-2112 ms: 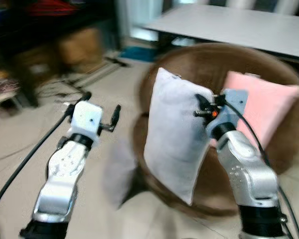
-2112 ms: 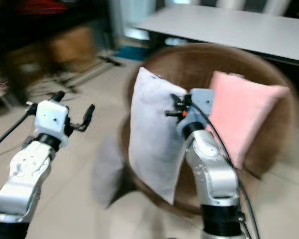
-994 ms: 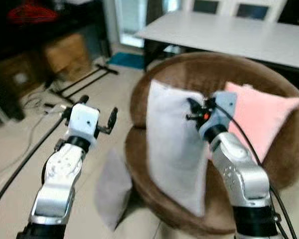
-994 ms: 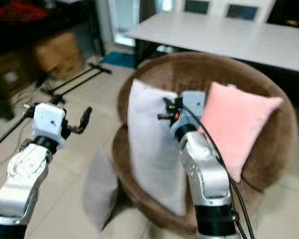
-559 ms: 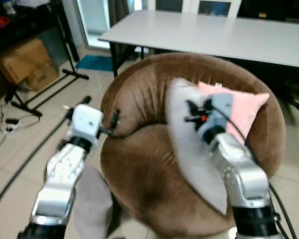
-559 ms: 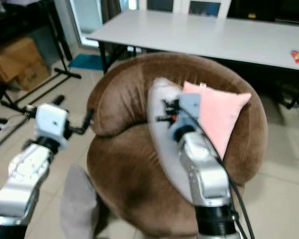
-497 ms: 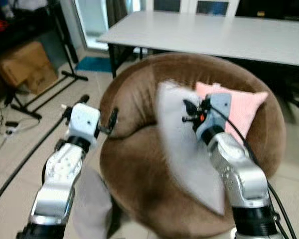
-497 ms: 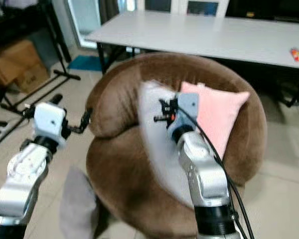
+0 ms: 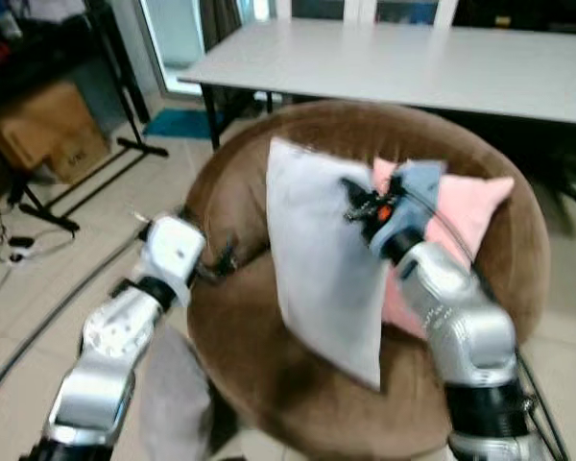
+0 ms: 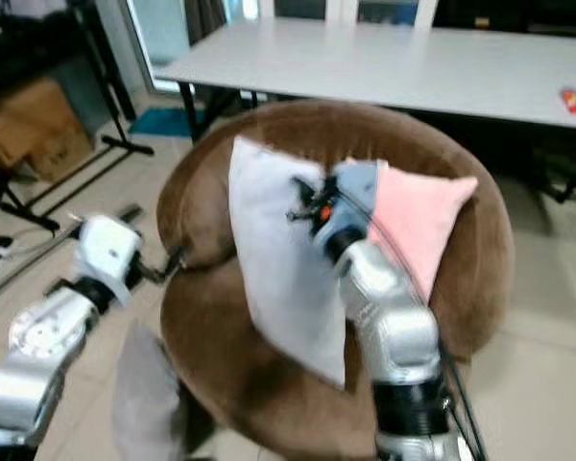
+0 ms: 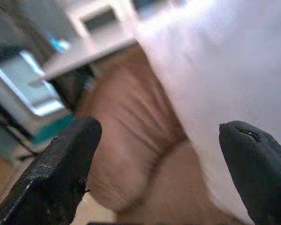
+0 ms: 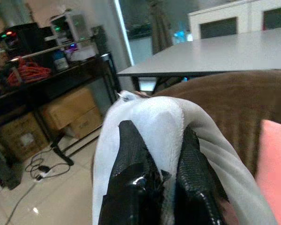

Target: Move the pillow to the sofa from floor

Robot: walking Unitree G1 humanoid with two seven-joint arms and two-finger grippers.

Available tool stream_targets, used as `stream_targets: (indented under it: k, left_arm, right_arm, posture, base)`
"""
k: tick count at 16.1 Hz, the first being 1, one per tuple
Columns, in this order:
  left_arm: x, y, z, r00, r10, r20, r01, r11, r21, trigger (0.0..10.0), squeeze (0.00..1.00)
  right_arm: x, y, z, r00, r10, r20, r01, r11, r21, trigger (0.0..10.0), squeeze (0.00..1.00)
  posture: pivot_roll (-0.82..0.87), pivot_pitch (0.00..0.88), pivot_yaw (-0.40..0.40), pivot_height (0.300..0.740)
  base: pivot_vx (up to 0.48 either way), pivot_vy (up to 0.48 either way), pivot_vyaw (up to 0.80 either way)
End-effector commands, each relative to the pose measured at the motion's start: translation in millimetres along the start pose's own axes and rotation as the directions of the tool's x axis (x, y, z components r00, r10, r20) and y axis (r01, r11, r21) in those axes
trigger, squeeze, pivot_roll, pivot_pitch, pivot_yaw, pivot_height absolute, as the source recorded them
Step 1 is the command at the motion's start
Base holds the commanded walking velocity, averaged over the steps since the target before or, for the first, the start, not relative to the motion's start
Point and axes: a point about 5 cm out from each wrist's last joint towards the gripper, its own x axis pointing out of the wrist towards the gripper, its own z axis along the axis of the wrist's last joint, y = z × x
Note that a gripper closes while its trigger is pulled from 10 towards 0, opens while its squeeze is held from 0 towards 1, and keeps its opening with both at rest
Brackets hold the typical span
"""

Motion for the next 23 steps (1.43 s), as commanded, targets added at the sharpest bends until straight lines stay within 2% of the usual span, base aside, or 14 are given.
stream_targets:
  k: [1, 3, 4, 6, 7, 10, 12, 15, 16, 17, 20, 21, 22, 23]
  left_arm:
    - [-4.9, 5.4, -2.1, 0.999, -0.025, -0.028, 0.026, 0.999, 0.019, 10.0, 0.0]
    - [-11.9, 8.9, -6.9, 0.995, -0.071, -0.069, 0.072, 0.997, 0.022, 10.0, 0.0]
    - [-12.9, 9.2, -7.5, 0.994, -0.078, -0.073, 0.079, 0.997, 0.015, 10.0, 0.0]
    - [-26.7, 1.4, -13.3, 0.967, -0.221, -0.126, 0.211, 0.974, -0.086, 10.0, 0.0]
    - [-31.8, -2.1, -18.5, 0.95, -0.271, -0.156, 0.256, 0.961, -0.108, 10.0, 0.0]
    - [-35.6, -1.3, -21.1, 0.94, -0.291, -0.179, 0.275, 0.955, -0.111, 10.0, 0.0]
    - [-36.3, 1.7, -18.6, 0.938, -0.292, -0.186, 0.275, 0.955, -0.111, 10.0, 0.0]
    - [-35.3, 2.7, -15.1, 0.947, -0.273, -0.171, 0.257, 0.96, -0.109, 10.0, 0.0]
    - [-35.4, 2.5, -15.5, 0.947, -0.271, -0.171, 0.255, 0.961, -0.111, 10.0, 0.0]
    - [-35.1, 2.4, -15.8, 0.948, -0.267, -0.172, 0.251, 0.962, -0.107, 10.0, 0.0]
    - [-32.6, 3.2, -15.1, 0.953, -0.251, -0.169, 0.237, 0.967, -0.098, 10.0, 0.0]
    - [-30.8, 4.0, -14.1, 0.957, -0.239, -0.162, 0.226, 0.969, -0.094, 10.0, 0.0]
    - [-29.3, 4.3, -13.2, 0.96, -0.232, -0.156, 0.22, 0.971, -0.092, 10.0, 0.0]
    - [-27.2, 3.1, -13.6, 0.963, -0.222, -0.155, 0.21, 0.973, -0.09, 10.0, 0.0]
  right_arm:
    - [8.1, 12.6, 8.1, 0.998, 0.052, 0.031, -0.053, 0.998, 0.046, 10.0, 0.0]
    - [23.0, 17.8, 9.9, 0.999, 0.037, 0.028, -0.041, 0.989, 0.14, 10.0, 0.0]
    - [24.9, 18.4, 10.3, 0.999, 0.037, 0.028, -0.041, 0.988, 0.15, 10.0, 0.0]
    - [44.3, 14.2, 3.9, 1.0, 0.003, -0.025, 0.004, 0.951, 0.309, 10.0, 0.0]
    - [51.6, 9.8, -3.3, 0.998, -0.017, -0.056, 0.035, 0.942, 0.334, 10.0, 0.0]
    - [63.6, 2.0, -13.7, 0.994, -0.053, -0.097, 0.085, 0.928, 0.364, 10.0, 0.0]
    - [76.1, -9.2, -20.7, 0.988, -0.105, -0.113, 0.141, 0.909, 0.391, 10.0, 0.0]
    - [76.8, -32.9, -17.6, 0.971, -0.219, -0.1, 0.238, 0.937, 0.255, 10.0, 0.0]
    - [74.2, -44.2, -18.1, 0.956, -0.277, -0.098, 0.29, 0.941, 0.172, 10.0, 0.41]
    - [70.3, -55.0, -20.2, 0.944, -0.317, -0.095, 0.326, 0.94, 0.096, 10.0, 1.0]
    - [62.4, -71.1, -25.0, 0.923, -0.379, -0.07, 0.383, 0.921, 0.064, 10.0, 1.0]
    - [56.8, -80.8, -27.9, 0.903, -0.423, -0.077, 0.43, 0.884, 0.186, 10.0, 1.0]
    - [52.6, -88.0, -28.3, 0.894, -0.442, -0.069, 0.445, 0.862, 0.242, 10.0, 1.0]
    - [47.3, -97.0, -25.7, 0.88, -0.473, -0.041, 0.467, 0.849, 0.247, 10.0, 1.0]
  posture:
    - [-0.08, 0.0, 0.052, 0.74]
    - [-0.07, 0.0, 0.054, 0.74]
    - [-0.07, 0.0, 0.054, 0.74]
    - [-0.07, 0.0, 0.053, 0.74]
    - [-0.07, 0.0, 0.053, 0.74]
    - [-0.06, 0.0, 0.054, 0.74]
    - [-0.04, 0.0, 0.046, 0.74]
    - [-0.04, 0.0, 0.038, 0.74]
    - [-0.04, 0.0, 0.037, 0.74]
    - [-0.04, 0.0, 0.037, 0.74]
    - [-0.04, 0.0, 0.039, 0.74]
    - [-0.05, 0.0, 0.042, 0.74]
    - [-0.05, 0.0, 0.042, 0.74]
    - [-0.05, 0.0, 0.049, 0.74]
  base:
    - [0.0, 0.0, 0.0]
    - [0.0, 0.0, 0.0]
    - [0.0, 0.0, 0.0]
    - [0.0, 0.0, 0.0]
    - [0.0, 0.0, 0.0]
    - [0.0, 0.0, 0.0]
    - [0.0, 0.0, 0.0]
    - [0.0, 0.0, 0.0]
    - [0.0, 0.0, 0.0]
    - [0.0, 0.0, 0.0]
    - [0.0, 0.0, 0.0]
    - [0.0, 0.0, 0.0]
    - [0.0, 0.0, 0.0]
    - [0.0, 0.0, 0.0]
